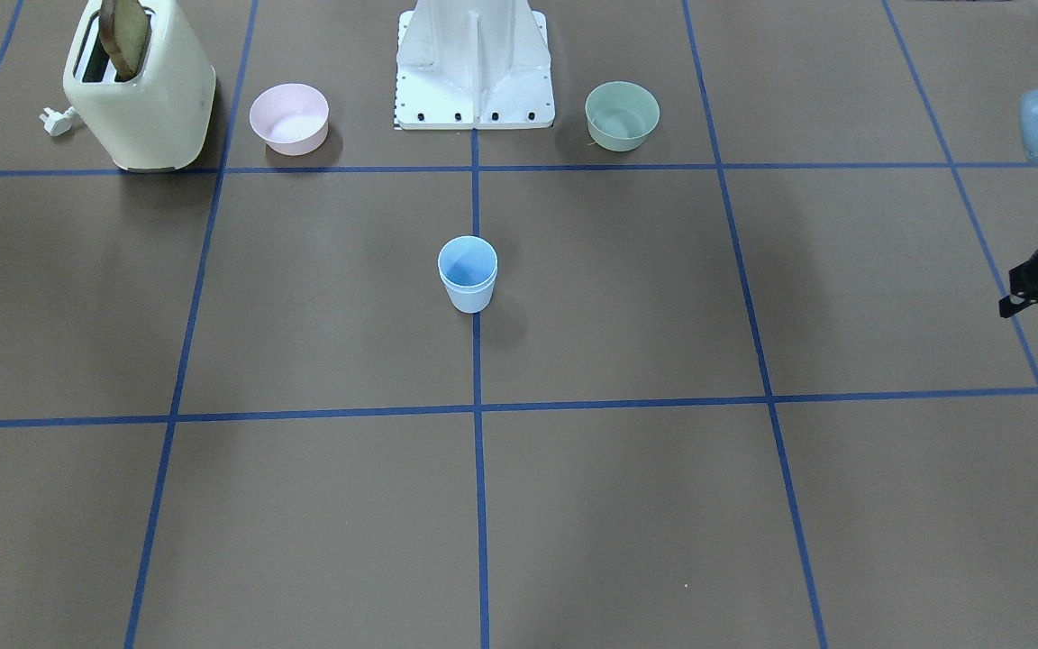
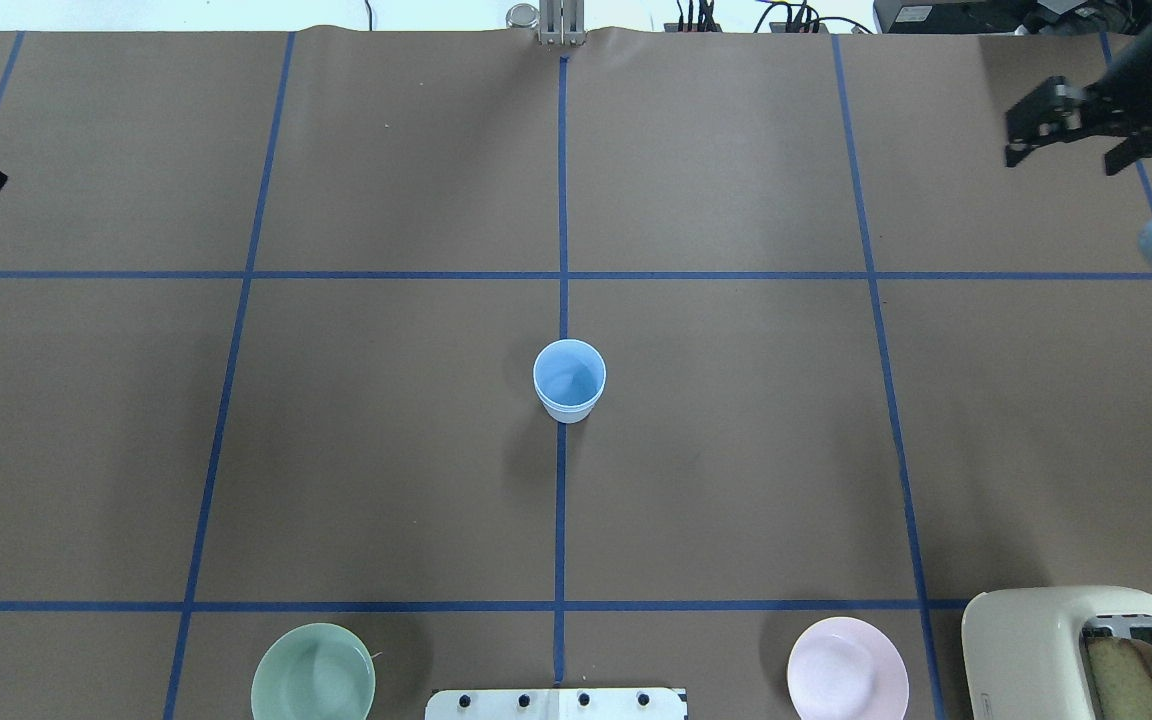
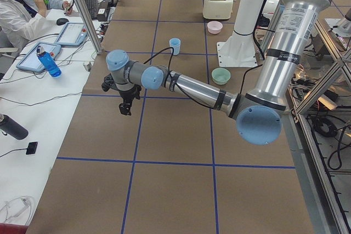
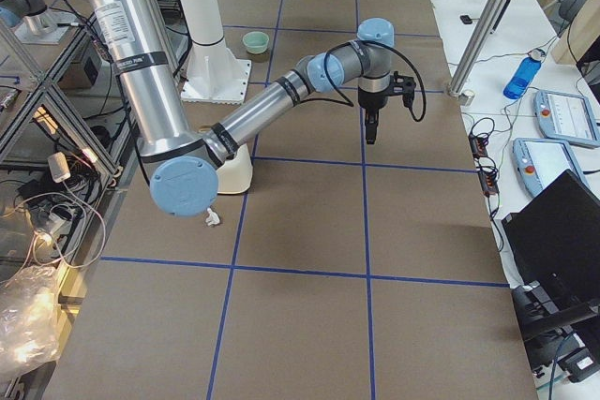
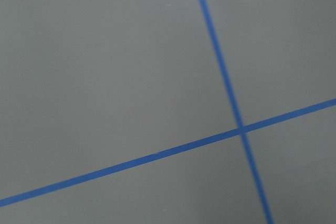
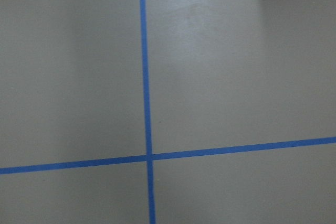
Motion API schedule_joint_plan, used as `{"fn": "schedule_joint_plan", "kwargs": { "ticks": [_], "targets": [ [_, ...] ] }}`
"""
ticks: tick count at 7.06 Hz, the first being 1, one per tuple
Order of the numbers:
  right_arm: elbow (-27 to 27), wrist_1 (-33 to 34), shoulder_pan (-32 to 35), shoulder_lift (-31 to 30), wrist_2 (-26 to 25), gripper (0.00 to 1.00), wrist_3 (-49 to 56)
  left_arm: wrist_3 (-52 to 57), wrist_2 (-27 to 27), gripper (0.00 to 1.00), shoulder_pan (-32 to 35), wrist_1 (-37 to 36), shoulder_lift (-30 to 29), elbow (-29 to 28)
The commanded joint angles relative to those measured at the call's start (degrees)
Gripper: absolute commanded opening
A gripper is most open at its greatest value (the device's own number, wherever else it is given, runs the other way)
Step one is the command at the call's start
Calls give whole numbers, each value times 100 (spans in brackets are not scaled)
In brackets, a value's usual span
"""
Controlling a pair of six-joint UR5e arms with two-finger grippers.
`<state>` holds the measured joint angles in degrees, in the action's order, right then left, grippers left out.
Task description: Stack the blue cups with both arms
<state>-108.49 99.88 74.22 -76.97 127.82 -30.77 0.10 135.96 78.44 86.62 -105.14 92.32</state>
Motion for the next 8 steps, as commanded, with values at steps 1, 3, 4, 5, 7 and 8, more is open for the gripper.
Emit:
{"fn": "schedule_joint_plan", "kwargs": {
  "ticks": [1, 3, 4, 5, 7, 8],
  "targets": [
    [82, -12, 793, -1009, 147, 100, 1079, 534, 27, 99, 417, 4, 403, -144],
    [100, -12, 1110, -1617, 147, 100, 1991, 675, 28, 99, 435, 21, 773, -144],
    [100, -21, 1199, -1768, 147, 100, 2057, 763, 10, 99, 435, 30, 932, -144],
    [100, -12, 1200, -1821, 147, 100, 2057, 790, 19, 99, 435, 39, 1020, -135],
    [100, -12, 1209, -1848, 147, 100, 2057, 790, 10, 99, 435, 39, 1030, -135],
    [91, -12, 1209, -1848, 147, 100, 2057, 790, 10, 99, 444, 39, 1039, -144]
  ]
}}
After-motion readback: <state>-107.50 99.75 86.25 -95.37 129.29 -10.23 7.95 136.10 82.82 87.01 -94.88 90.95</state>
